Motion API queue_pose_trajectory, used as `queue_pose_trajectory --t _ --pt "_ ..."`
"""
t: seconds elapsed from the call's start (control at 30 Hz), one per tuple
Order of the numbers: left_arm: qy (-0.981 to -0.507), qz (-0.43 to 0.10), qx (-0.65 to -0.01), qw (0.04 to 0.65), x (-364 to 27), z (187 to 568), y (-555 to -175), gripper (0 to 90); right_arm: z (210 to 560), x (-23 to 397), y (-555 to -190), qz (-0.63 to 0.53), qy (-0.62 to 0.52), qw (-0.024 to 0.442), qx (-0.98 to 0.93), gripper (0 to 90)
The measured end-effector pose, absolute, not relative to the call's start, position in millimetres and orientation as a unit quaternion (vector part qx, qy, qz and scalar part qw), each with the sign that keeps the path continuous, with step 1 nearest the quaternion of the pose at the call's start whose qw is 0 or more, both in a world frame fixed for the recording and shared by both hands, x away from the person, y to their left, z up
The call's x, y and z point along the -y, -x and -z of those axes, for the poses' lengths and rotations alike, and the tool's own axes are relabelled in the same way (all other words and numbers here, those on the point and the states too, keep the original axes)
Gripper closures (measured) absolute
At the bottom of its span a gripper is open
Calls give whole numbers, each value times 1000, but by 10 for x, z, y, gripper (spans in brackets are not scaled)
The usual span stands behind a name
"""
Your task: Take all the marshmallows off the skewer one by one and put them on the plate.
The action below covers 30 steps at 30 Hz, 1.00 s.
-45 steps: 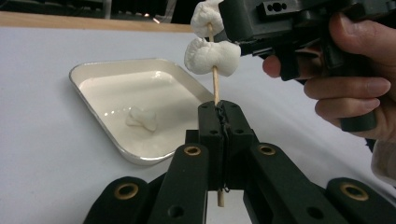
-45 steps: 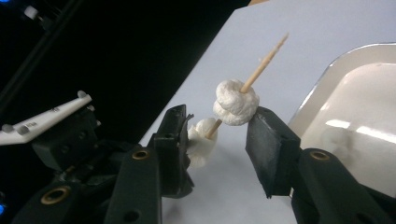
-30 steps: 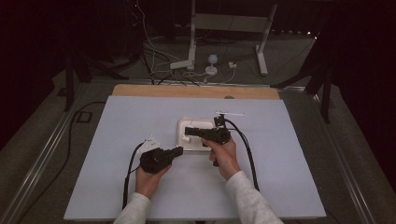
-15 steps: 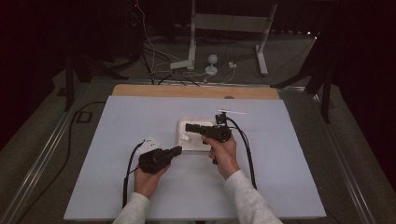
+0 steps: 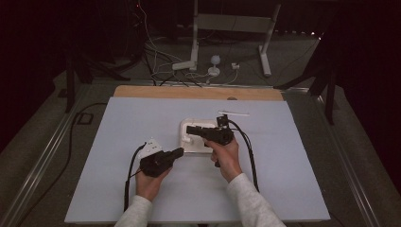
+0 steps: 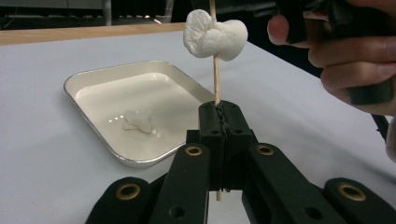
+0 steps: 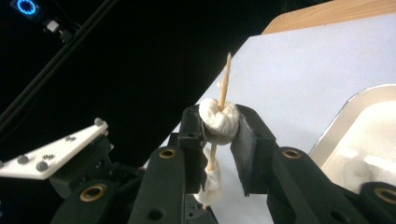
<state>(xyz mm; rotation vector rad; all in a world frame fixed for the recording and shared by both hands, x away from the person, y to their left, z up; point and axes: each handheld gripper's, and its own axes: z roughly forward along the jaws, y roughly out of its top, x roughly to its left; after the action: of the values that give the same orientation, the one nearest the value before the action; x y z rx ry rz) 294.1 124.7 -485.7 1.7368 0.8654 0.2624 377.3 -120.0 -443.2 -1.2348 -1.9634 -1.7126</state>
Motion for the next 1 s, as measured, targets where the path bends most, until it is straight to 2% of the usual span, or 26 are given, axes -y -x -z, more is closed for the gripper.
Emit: queue_pose_trajectory --t 0.1,0.23,0.33,1.0 --pt "-737 -112 -365 558 -1244 4847 -2938 900 4462 1152 -3758 580 419 133 686 716" --pt "-737 -111 -364 559 -1237 4855 -2931 900 4484 1105 -3752 576 422 137 686 799" --pt "-735 -109 -364 562 -1256 4859 -2944 900 4457 1145 -3762 577 432 128 681 820" --pt "-745 -122 -356 551 -1270 4868 -2906 900 4315 1225 -3837 584 429 99 682 820"
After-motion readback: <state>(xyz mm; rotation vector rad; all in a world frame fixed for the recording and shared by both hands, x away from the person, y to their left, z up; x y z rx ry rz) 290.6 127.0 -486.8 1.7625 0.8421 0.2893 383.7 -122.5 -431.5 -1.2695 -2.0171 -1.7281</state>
